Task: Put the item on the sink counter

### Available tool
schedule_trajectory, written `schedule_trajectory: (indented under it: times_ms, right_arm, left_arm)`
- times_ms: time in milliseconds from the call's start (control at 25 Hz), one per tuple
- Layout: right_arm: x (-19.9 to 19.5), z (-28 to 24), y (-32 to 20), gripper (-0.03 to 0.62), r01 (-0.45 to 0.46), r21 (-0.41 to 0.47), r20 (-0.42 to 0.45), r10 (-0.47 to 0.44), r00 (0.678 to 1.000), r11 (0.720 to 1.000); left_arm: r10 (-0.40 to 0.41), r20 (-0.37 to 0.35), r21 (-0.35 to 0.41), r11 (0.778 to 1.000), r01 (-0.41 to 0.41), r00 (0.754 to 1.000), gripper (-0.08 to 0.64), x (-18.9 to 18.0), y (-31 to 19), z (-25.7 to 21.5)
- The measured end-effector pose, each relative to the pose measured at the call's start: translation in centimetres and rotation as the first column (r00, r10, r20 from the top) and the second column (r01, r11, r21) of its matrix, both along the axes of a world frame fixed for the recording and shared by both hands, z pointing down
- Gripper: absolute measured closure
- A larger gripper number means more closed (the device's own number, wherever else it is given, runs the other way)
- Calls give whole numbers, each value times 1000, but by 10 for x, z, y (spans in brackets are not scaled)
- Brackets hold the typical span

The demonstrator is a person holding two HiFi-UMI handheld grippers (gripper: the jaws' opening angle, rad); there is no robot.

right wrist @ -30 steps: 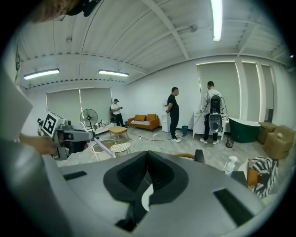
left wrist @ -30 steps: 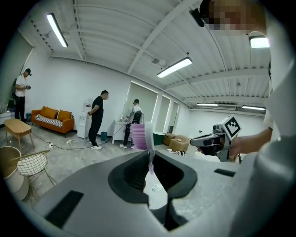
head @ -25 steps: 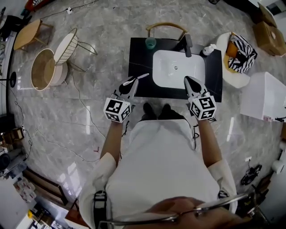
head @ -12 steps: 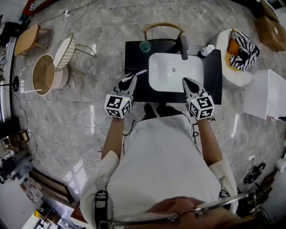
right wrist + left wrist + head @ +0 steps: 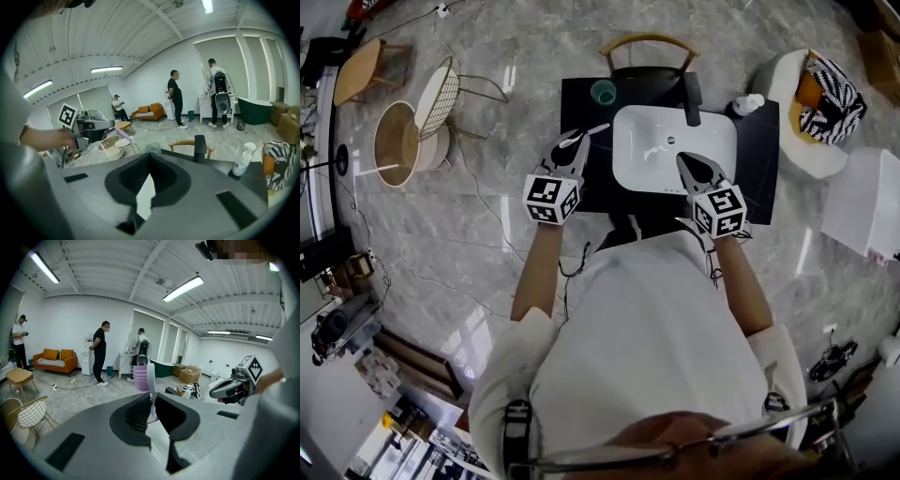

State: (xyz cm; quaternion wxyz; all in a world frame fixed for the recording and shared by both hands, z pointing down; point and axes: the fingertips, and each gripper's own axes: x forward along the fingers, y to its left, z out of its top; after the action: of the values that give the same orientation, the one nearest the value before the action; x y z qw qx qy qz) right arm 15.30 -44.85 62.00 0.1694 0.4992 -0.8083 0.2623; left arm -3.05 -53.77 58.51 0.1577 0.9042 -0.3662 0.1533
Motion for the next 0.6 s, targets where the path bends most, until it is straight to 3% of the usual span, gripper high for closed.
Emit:
schedule_trajectory:
  times_ms: [600]
  right_arm:
    - [-21, 65, -59, 586, 123, -76, 77, -117, 990, 989]
  left_arm:
    - [-44, 154, -69, 996, 55, 987, 525, 30, -78, 89]
